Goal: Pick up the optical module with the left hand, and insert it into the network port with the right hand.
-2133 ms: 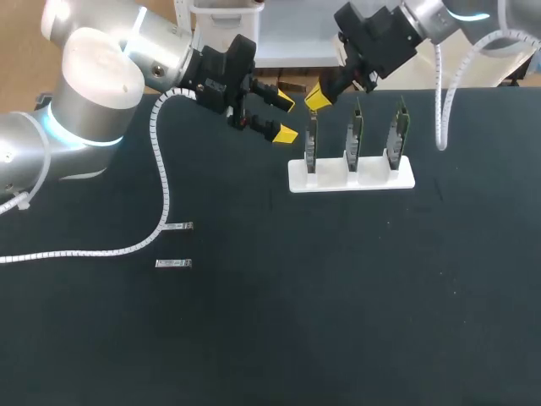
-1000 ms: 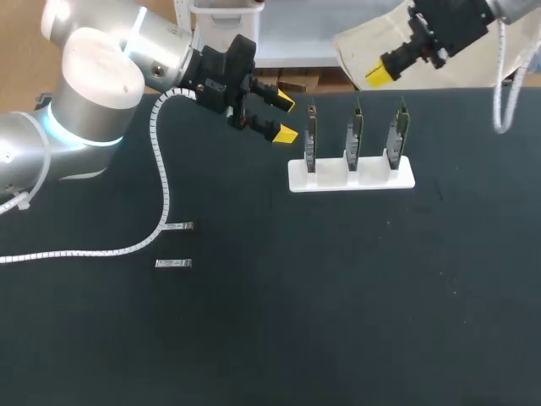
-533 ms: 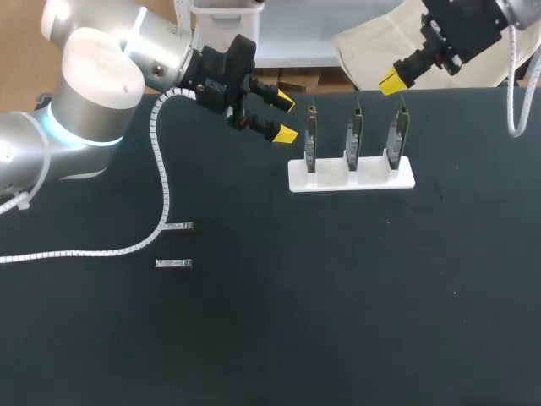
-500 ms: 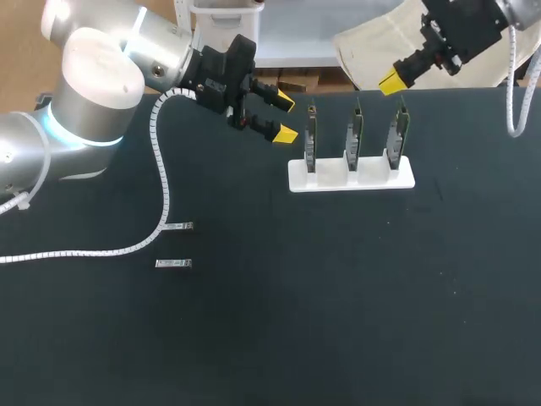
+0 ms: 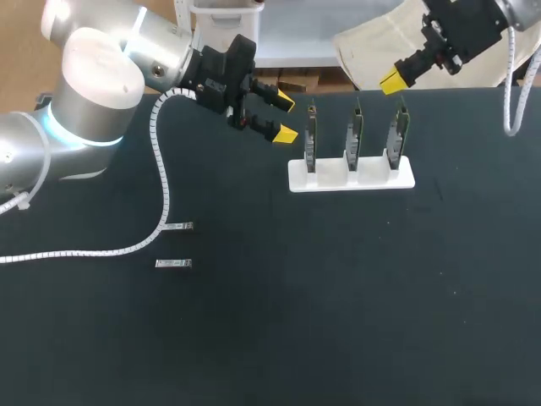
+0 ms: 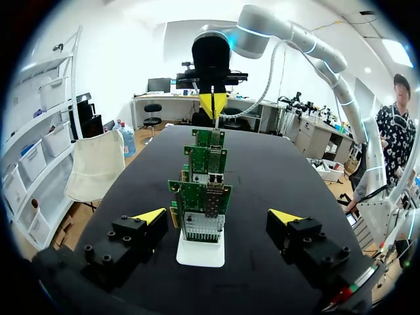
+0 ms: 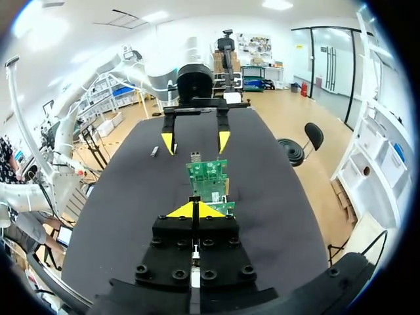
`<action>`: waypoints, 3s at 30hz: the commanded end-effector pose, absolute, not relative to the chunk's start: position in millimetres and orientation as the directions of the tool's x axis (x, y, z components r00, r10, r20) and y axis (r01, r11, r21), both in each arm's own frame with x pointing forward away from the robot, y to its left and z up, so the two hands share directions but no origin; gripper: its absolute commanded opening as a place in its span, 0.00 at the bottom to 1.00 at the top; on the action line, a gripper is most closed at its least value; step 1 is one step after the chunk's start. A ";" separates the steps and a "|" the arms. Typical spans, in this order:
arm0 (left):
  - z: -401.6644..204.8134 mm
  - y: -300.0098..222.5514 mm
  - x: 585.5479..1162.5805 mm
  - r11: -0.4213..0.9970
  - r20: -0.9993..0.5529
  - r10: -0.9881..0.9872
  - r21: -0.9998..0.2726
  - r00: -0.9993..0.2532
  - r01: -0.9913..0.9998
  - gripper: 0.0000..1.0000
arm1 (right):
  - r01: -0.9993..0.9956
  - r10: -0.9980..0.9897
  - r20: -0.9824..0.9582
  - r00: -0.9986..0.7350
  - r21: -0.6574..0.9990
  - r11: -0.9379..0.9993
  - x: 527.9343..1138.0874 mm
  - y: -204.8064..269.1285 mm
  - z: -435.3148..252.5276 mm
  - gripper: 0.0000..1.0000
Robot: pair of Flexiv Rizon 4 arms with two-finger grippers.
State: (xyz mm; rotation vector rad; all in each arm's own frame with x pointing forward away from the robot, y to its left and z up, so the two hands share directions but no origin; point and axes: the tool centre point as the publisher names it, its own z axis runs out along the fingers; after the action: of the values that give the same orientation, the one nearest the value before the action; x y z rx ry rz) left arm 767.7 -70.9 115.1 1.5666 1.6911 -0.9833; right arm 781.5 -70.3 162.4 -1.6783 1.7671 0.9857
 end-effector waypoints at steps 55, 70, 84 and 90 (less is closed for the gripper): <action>137.8 46.2 692.5 0.090 -0.617 0.782 -0.026 -0.087 0.996 1.00 | -0.988 -0.618 -0.779 -0.108 0.153 -0.020 777.4 -70.0 161.7 1.00; 137.8 109.4 645.8 0.172 -0.617 0.770 -0.040 -0.159 0.984 1.00 | -0.988 -0.618 -0.779 -0.108 0.153 -0.020 777.4 -70.0 161.7 1.00; 137.8 109.4 645.8 0.172 -0.617 0.770 -0.040 -0.159 0.984 1.00 | -0.988 -0.618 -0.779 -0.108 0.153 -0.020 777.4 -70.0 161.7 1.00; 129.9 89.5 641.7 0.053 -0.449 0.892 -0.012 -0.053 0.999 1.00 | -0.988 -0.618 -0.779 -0.108 0.153 -0.020 777.4 -70.0 161.7 1.00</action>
State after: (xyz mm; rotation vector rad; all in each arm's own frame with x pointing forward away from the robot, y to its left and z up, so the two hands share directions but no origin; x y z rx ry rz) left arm 635.6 100.7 130.6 1.7699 1.9539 -0.5625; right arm 779.6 -69.5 162.1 -1.6764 1.7681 0.9826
